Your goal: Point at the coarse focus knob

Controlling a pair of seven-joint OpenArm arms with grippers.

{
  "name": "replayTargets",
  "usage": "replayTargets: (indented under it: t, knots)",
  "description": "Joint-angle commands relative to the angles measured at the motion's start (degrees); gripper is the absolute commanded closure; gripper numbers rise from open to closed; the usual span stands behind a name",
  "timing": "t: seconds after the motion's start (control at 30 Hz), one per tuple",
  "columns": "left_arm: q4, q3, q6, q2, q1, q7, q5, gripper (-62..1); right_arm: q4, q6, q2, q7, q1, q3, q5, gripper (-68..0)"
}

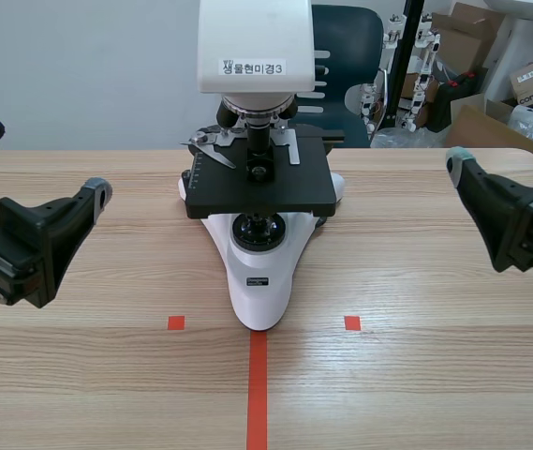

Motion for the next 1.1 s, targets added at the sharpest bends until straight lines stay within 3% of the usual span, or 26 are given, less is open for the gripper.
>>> replayTargets:
  t: [0.0, 0.33, 0.4, 0.53, 0.63, 0.7, 0.87, 0.97, 1.07]
  knots:
    - [0.17, -0.31, 0.28, 0.0, -0.02, -0.79, -0.35, -62.3, 0.85, 0.02, -1.81, 0.9, -0.17, 0.22, -1.46, -67.9]
    - [0.17, -0.31, 0.28, 0.0, -0.02, -0.76, -0.35, -62.3, 1.49, 2.82, -12.02, 3.34, -3.04, 0.15, -13.53, -67.9]
    - [0.17, -0.31, 0.28, 0.0, -0.02, -0.79, -0.35, -62.3, 1.55, 4.15, -12.37, 3.23, -2.97, 0.13, -14.82, -67.9]
    - [0.17, -0.31, 0.28, 0.0, -0.04, -0.81, -0.35, -62.3, 3.3, 4.13, -12.2, 3.19, -3.1, 0.0, -16.2, -67.9]
    - [0.17, -0.31, 0.28, 0.0, -0.02, -0.76, -0.35, -62.3, 6.05, 3.85, -9.88, 2.1, -3.63, -2.38, -16.74, -67.9]
    - [0.17, -0.31, 0.28, 0.0, -0.04, -0.85, -0.35, -62.3, 7.69, 1.66, -7.5, 0.09, -3.65, -5.57, -16.68, -67.9]
    - [0.17, -0.31, 0.28, 0.0, -0.04, -0.81, -0.35, -62.3, 9.18, -9.7, -3.28, -1.2, -3.63, -14.8, -16.5, -67.9]
    - [0.17, -0.31, 0.28, 0.0, -0.04, -0.81, -0.35, -62.3, 9.42, -12.37, -2.84, -2.73, -3.63, -17.86, -16.52, -67.9]
    - [0.17, -0.31, 0.28, 0.0, -0.04, -0.81, -0.35, -62.3, 9.42, -12.48, -2.84, -3.52, -3.63, -18.93, -16.5, -67.9]
